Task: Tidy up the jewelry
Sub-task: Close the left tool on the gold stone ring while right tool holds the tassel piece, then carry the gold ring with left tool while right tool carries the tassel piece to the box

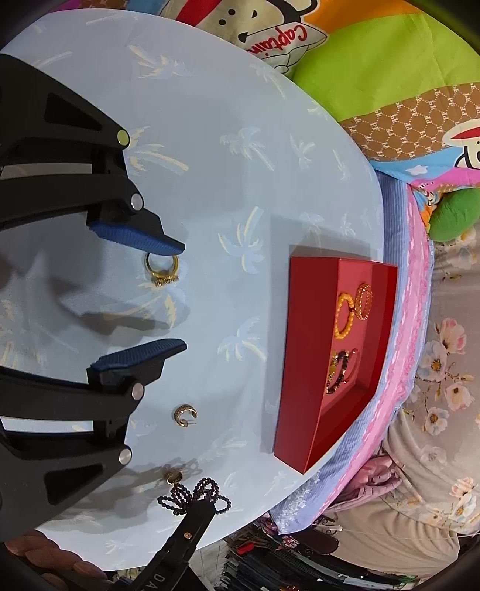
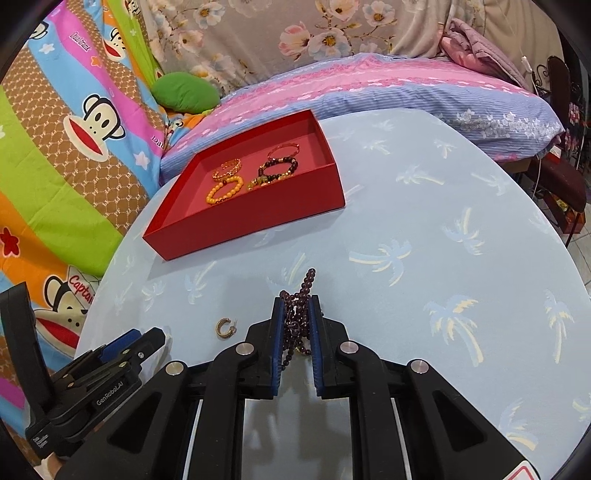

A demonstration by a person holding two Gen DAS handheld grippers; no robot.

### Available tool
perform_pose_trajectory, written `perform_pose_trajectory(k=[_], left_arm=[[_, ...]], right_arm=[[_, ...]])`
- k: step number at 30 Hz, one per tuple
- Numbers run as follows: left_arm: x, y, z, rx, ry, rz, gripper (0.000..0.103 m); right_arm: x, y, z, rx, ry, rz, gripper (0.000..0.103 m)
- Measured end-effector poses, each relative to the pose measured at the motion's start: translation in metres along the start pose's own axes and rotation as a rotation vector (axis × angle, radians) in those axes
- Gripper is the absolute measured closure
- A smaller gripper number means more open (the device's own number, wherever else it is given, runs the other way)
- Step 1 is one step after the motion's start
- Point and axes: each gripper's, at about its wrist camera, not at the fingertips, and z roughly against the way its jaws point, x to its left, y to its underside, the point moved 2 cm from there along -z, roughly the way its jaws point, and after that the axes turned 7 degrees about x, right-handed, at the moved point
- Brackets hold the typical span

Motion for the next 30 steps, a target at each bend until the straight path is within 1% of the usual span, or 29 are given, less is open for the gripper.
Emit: perform_pose_trajectory(k=[5, 9, 12, 15, 20, 21, 22, 24, 26, 30], left_arm=[[0.002, 0.000, -0.003, 0.007, -0.006, -0.003, 0.057], [0.014, 0.002, 0.002, -0.005, 0.017, 0.022, 0.057], [0.021, 0.004, 0.003, -0.006, 0.000, 0.029, 0.057], [0.026, 0.006, 0.002, -0.001, -0.002, 0.044, 0.057], [0.020, 0.003, -0.002, 0.002, -0.016, 0.021, 0.058], [0.019, 0.002, -0.003, 0.003, -0.012, 0.018, 0.061], [0.018, 0.002, -0.003, 0.005, -0.004, 0.015, 0.067], [0.015, 0.001, -0.004, 0.008, 0.007, 0.008, 0.075], [0.014, 0.002, -0.004, 0.010, 0.011, 0.006, 0.080], [0.013, 0.002, -0.004, 0.012, 0.015, 0.005, 0.081]], right_arm=[[0.002, 0.001, -0.001, 0.010, -0.009, 0.000, 0.091], [0.005, 0.003, 0.001, 0.012, -0.016, 0.011, 0.091], [0.007, 0.004, 0.000, 0.017, -0.025, 0.010, 0.091], [0.010, 0.005, -0.003, 0.026, -0.032, 0.015, 0.091], [0.018, 0.008, -0.005, 0.037, -0.038, 0.033, 0.091], [0.019, 0.008, -0.005, 0.038, -0.037, 0.036, 0.091], [0.021, 0.009, -0.005, 0.038, -0.037, 0.039, 0.091], [0.022, 0.009, -0.006, 0.040, -0.037, 0.043, 0.091], [0.023, 0.009, -0.006, 0.041, -0.037, 0.045, 0.091], [0.025, 0.009, -0.007, 0.044, -0.038, 0.049, 0.091]])
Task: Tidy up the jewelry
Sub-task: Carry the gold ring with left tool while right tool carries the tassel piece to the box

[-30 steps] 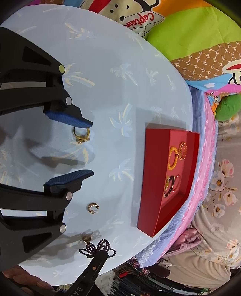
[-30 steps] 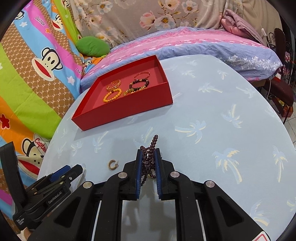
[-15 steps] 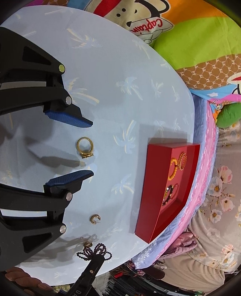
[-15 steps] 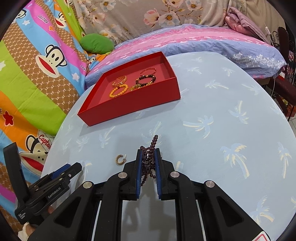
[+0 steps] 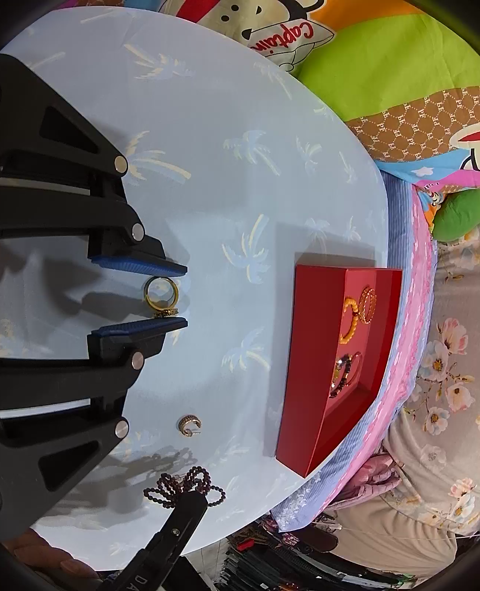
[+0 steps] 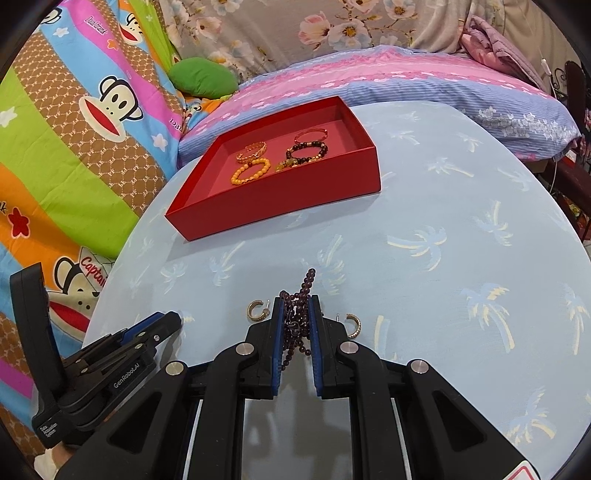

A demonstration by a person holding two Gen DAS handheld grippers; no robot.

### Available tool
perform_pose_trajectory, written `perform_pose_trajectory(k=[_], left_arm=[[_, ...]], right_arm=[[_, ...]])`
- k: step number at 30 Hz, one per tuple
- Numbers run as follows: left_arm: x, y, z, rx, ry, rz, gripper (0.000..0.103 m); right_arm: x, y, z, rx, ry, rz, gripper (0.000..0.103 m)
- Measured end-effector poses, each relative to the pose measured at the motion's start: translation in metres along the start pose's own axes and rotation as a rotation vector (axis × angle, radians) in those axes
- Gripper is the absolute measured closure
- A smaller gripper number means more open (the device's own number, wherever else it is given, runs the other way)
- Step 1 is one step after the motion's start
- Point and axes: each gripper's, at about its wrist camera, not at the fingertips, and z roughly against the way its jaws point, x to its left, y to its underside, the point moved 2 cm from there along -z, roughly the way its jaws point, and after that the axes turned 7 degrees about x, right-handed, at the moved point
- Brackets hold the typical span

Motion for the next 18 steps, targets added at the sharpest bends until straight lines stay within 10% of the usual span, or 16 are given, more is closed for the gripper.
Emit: perform_pose_trajectory(k=[18], left_arm=[[-0.013, -0.008, 0.008, 0.000, 0.036, -0.011, 0.082]], right_arm=[[0.007, -0.006, 0.006, -0.017, -0.013, 0.011, 0.091]])
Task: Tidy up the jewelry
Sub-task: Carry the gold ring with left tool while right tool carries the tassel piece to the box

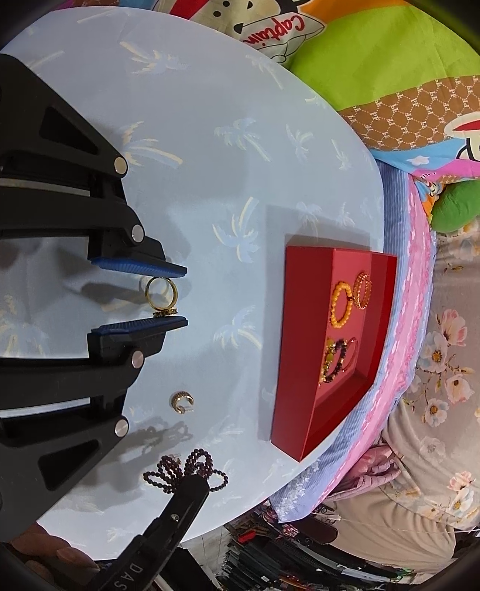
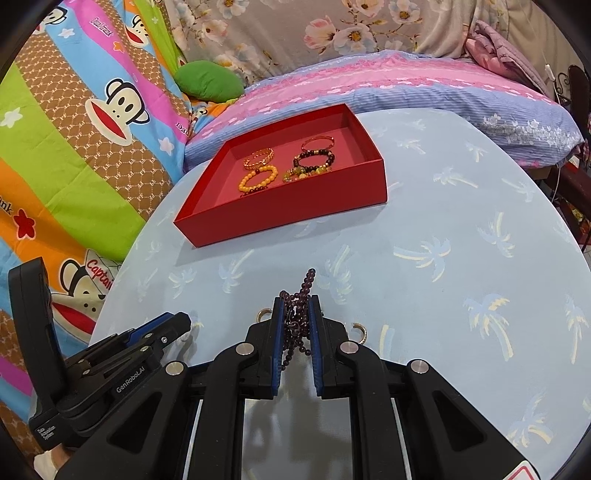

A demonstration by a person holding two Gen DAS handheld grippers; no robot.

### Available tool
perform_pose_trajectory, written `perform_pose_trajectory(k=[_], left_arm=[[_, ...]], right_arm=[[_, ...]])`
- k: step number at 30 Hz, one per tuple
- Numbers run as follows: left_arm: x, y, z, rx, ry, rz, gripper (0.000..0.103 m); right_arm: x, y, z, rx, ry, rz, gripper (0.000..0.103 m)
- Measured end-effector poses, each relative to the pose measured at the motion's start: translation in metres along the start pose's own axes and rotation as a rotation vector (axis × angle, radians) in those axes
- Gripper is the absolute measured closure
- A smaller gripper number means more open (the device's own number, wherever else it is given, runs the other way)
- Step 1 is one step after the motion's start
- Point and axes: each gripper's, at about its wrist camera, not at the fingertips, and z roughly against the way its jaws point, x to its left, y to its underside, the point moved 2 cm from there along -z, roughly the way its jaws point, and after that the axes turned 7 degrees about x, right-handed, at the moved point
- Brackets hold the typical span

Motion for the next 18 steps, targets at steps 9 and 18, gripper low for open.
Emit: perform_pose_trajectory(k=[9, 18], left_arm=[[-0.014, -0.034, 0.011, -0.040, 0.019, -0.021, 0.082], [-0.033, -0.100, 0.015, -0.111, 0.045, -0.067, 0.082]], right_arm=[[0.000, -0.025, 0.010, -0.043, -0.007, 0.018, 0.091], [0.006, -0.086, 0.005, -0.092, -0.024, 0.066, 0.091]])
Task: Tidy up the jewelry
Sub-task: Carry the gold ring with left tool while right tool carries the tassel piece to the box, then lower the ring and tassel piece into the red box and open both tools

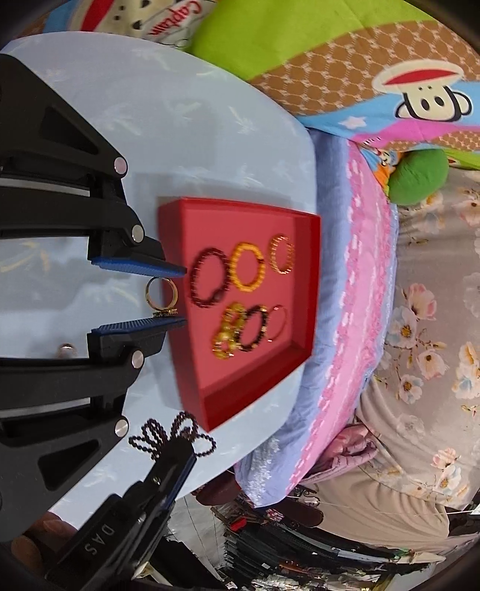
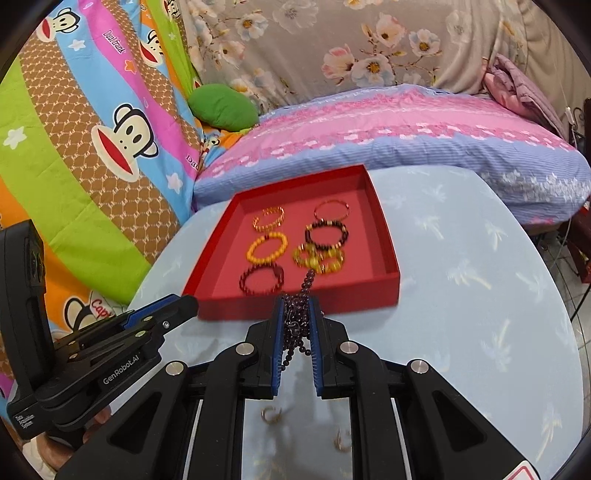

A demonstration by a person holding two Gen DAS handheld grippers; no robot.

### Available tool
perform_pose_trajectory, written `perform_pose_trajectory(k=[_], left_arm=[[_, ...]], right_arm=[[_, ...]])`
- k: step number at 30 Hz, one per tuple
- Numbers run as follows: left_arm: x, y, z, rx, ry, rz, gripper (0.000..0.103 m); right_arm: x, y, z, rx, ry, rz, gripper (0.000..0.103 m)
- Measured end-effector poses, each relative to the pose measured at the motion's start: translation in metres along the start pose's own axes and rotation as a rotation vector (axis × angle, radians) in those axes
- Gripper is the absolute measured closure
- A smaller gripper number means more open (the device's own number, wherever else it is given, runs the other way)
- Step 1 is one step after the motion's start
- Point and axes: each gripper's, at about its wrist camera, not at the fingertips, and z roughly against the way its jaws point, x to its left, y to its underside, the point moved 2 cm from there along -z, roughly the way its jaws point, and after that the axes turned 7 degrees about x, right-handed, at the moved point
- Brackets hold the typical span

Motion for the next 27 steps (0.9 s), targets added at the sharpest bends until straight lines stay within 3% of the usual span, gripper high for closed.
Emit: perform_pose_trajectory(k=[8, 16, 21, 23, 27], left_arm=[[0.001, -0.059, -0.029, -0.023, -0.010, -0.031, 0.082], [0.012, -0.109, -0.071, 0.010, -0.015, -0.033, 0.082], [0.018, -0.132, -0.098, 0.036, -0.034, -0.035, 0.082], [0.020, -0.138, -0.109, 0.058, -0.025, -0.027, 0.090], [0.024, -0.144, -0.128, 0.094, -0.014, -0.011, 0.091]], right_arm=[[-0.004, -0.062, -0.037, 0.027, -0.052, -0.004, 0.091], [-0.001, -0.122, -0.091, 0.082, -0.062, 0.010, 0.091], [-0.006, -0.140, -0.124, 0.125, -0.058, -0.001, 0.091], [-0.008, -0.144, -0.135, 0.144, -0.056, -0.007, 0.091], [-0.016, -0.146, -0.156, 0.189, -0.055, -0.037, 0.091]])
